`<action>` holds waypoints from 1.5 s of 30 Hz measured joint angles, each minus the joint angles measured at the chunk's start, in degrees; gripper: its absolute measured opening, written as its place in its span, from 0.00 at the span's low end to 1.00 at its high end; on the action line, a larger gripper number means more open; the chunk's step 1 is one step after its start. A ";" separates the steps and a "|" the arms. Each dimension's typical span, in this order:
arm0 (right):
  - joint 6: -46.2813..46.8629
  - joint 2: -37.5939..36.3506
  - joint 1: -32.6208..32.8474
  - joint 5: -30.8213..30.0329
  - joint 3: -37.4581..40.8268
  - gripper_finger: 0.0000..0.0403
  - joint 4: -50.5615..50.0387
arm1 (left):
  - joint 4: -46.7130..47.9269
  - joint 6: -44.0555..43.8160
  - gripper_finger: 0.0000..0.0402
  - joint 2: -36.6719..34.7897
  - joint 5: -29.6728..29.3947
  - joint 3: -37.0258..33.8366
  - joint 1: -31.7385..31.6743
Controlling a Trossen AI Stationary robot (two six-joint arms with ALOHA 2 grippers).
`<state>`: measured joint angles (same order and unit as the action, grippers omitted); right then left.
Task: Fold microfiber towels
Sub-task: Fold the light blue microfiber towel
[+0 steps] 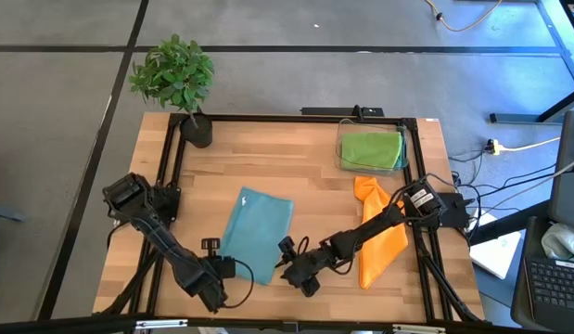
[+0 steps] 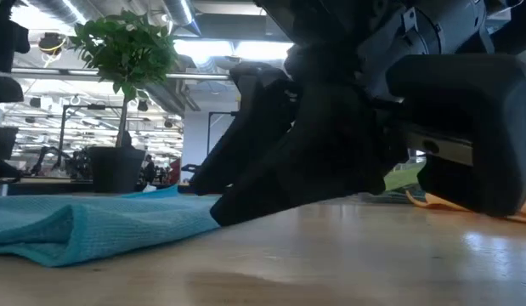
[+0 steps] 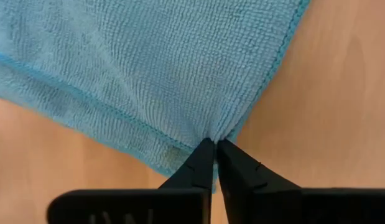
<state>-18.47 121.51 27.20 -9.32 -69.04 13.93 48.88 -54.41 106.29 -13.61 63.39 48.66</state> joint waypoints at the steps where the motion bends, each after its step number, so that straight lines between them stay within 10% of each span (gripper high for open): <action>1: -0.01 0.00 0.00 0.00 0.00 0.43 0.00 | -1.00 0.00 0.05 -0.07 0.19 -0.29 0.00; 24: -2.85 6.40 0.02 6.30 -2.47 0.42 12.46 | -5.73 0.96 0.18 0.15 2.53 -0.65 -2.25; 38: -0.84 8.68 0.11 6.98 -7.54 0.04 1.93 | -5.87 2.52 0.18 -2.57 7.39 -0.86 -2.08; 45: -0.53 8.72 0.11 6.89 -7.50 0.04 1.49 | -5.04 2.45 0.18 -9.52 5.60 -0.82 -2.01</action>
<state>-19.00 130.23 27.31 -2.43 -76.53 15.42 43.84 -51.96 96.77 -8.01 62.57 46.66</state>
